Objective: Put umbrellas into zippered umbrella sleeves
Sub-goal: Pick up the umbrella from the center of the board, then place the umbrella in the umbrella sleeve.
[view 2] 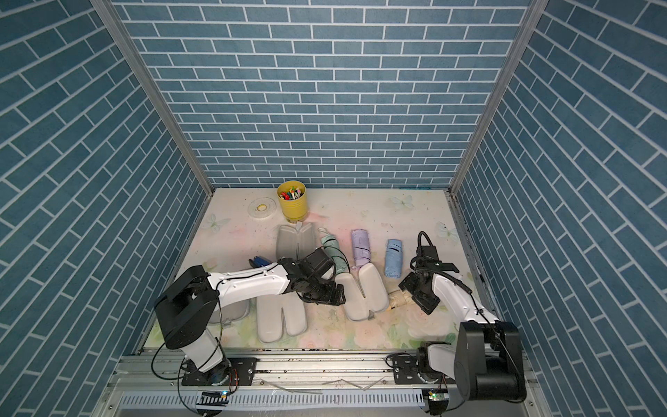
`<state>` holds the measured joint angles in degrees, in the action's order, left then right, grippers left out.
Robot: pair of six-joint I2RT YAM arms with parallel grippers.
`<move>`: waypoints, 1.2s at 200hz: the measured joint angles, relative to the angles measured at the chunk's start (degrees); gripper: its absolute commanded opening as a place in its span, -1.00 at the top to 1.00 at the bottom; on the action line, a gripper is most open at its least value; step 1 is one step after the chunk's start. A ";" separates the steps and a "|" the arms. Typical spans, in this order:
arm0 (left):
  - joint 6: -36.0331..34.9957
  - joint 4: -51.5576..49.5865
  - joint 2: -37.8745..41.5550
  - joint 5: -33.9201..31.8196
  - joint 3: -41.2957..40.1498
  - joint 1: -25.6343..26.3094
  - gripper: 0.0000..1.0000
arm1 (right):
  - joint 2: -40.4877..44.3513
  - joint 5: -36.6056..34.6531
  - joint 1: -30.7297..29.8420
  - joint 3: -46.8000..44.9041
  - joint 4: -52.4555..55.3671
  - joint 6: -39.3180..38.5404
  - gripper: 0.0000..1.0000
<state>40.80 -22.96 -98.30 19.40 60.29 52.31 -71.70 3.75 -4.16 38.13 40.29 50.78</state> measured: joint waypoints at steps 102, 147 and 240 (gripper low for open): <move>1.92 6.86 -2.56 2.58 -0.13 -2.38 -0.41 | -2.69 -4.61 0.70 -0.02 -4.72 -4.39 0.56; 3.45 10.38 -2.56 4.28 -1.70 -3.54 -0.24 | 3.69 -15.41 -2.67 15.02 7.45 -10.62 0.74; 7.34 16.92 -4.59 6.84 -4.42 -3.67 0.30 | -8.24 -14.16 -38.84 20.22 -8.15 -16.59 0.85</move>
<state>48.14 -6.04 -102.89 26.24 55.88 48.64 -79.94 -10.41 -43.00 58.35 32.14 34.20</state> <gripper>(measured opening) 0.374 0.368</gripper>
